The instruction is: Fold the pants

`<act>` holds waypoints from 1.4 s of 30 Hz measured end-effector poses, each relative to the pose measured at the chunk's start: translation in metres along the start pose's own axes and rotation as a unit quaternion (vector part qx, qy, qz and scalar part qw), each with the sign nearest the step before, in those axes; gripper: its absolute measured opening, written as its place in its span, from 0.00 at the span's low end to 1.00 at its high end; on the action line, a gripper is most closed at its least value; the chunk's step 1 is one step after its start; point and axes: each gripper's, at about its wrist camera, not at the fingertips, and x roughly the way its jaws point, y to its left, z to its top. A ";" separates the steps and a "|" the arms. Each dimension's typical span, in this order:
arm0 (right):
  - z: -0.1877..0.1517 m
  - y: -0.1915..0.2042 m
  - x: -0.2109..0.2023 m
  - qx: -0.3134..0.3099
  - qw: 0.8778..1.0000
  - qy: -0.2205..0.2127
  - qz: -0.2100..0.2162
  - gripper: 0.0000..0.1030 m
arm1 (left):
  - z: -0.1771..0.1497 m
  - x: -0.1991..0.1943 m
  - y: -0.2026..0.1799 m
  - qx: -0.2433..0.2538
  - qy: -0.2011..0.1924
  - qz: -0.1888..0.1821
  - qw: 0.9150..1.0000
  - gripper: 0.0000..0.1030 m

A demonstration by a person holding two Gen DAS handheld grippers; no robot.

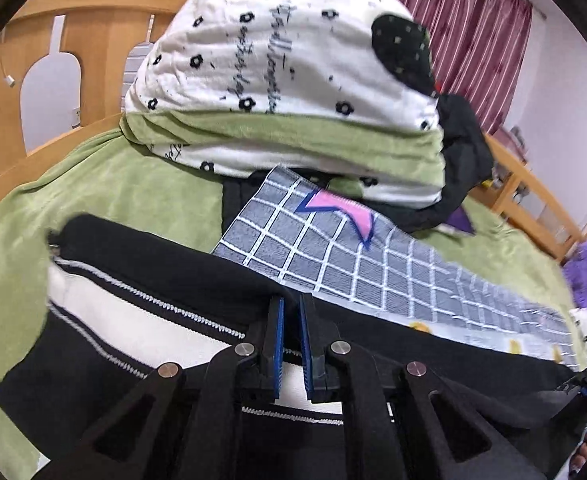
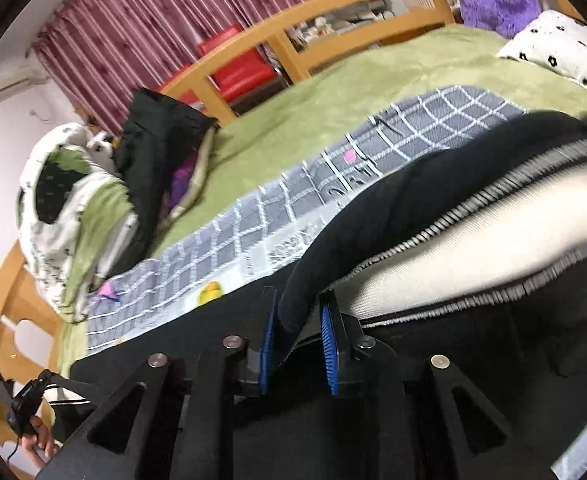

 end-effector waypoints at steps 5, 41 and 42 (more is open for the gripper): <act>-0.008 -0.007 -0.011 -0.005 1.000 -0.012 -0.010 0.39 | -0.005 -0.015 0.001 0.008 -0.012 0.017 1.000 0.46; -0.083 -0.107 -0.053 0.129 0.991 0.019 -0.002 0.12 | -0.096 -0.025 0.074 -0.171 0.079 -0.071 0.980 0.10; -0.082 -0.103 -0.066 0.120 0.993 0.010 0.004 0.12 | -0.091 -0.036 0.071 -0.159 0.076 -0.079 0.981 0.10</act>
